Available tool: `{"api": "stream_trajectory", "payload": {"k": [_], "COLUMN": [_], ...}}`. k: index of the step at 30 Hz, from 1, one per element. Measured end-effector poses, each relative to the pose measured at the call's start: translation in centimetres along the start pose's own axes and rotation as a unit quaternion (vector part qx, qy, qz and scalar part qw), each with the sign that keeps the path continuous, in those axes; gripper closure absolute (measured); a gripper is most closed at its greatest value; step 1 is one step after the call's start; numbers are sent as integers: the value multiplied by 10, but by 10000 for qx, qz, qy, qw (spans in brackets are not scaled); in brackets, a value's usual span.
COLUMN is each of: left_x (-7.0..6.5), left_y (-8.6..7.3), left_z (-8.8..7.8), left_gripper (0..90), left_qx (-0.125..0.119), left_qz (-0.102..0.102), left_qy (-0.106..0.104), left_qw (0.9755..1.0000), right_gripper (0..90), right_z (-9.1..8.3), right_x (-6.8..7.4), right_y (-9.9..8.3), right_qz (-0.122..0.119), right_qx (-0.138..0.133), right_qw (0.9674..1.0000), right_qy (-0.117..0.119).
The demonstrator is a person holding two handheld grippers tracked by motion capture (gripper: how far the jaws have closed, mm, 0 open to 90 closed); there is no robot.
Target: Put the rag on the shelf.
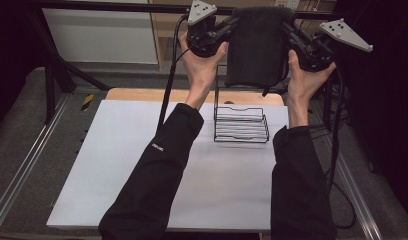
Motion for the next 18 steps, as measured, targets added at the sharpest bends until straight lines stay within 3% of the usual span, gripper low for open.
{"api": "stream_trajectory", "payload": {"k": [12,18], "left_x": [11,18], "left_y": [-24,-39], "left_z": [-2,-7], "left_gripper": [826,826], "left_qx": [100,284], "left_qz": [48,98], "left_qy": [-45,-40], "left_qw": [9999,9995], "right_gripper": [794,794], "right_z": [-1,-3], "right_x": [-1,3], "right_y": [-22,-36], "right_qz": [-15,-5], "right_qx": [204,398], "right_qw": [9998,9991], "right_qy": [87,110]}}
Point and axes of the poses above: each handheld gripper's, and its own axes: z roughly forward along the jaws, y roughly out of its top, x roughly to its left, the point moved 4 cm from there along z, roughly forward along the jaws, and after that the axes turned 12 degrees about -x, right-handed, at the moved point
